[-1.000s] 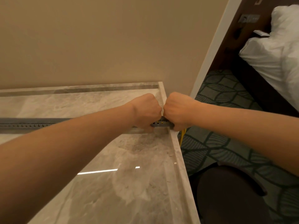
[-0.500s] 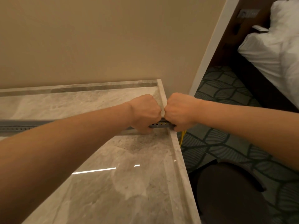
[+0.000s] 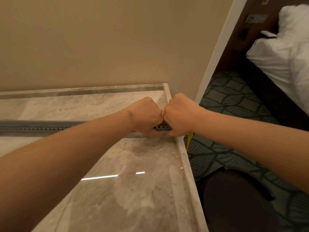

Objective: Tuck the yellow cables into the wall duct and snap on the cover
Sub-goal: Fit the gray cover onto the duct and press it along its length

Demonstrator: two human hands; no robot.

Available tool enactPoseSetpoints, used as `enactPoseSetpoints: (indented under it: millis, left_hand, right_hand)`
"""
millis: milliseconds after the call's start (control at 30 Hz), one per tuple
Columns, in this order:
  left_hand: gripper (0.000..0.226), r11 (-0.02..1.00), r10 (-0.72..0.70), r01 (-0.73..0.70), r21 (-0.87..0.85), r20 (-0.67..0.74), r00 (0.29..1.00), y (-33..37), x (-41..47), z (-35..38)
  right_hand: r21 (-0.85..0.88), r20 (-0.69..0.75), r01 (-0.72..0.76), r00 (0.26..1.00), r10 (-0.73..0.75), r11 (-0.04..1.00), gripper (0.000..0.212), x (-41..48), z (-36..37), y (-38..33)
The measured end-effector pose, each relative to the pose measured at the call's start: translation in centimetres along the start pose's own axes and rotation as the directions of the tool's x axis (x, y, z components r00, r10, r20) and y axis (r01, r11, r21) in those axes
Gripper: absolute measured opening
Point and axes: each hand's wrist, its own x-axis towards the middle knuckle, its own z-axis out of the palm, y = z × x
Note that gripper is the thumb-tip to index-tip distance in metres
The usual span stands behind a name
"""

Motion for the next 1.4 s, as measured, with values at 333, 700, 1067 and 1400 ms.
enactPoseSetpoints:
  millis: [333,700,1067,1400]
  left_hand:
    - [0.045,0.988,-0.121,0.12,0.1,0.008,0.993,0.1,-3.5,1.8]
    - [0.046,0.993,-0.024,0.024,0.115,-0.002,1.0,-0.1,-3.2,1.8]
    - [0.039,0.999,-0.02,0.02,0.048,0.005,1.0,-0.1,-3.2,2.1]
    - [0.043,0.978,-0.171,0.167,0.127,0.02,0.985,0.8,-6.2,3.2]
  right_hand:
    - [-0.003,-0.112,0.076,0.991,-0.075,0.997,0.041,0.6,1.3,0.0]
    - [0.017,-0.221,0.22,0.952,-0.211,0.975,0.047,1.6,2.2,-0.3]
    - [0.077,-0.234,0.203,0.955,-0.18,0.976,0.046,1.5,2.4,-0.6]
    - [0.066,-0.221,0.003,0.975,0.011,0.998,0.039,0.9,0.8,-2.3]
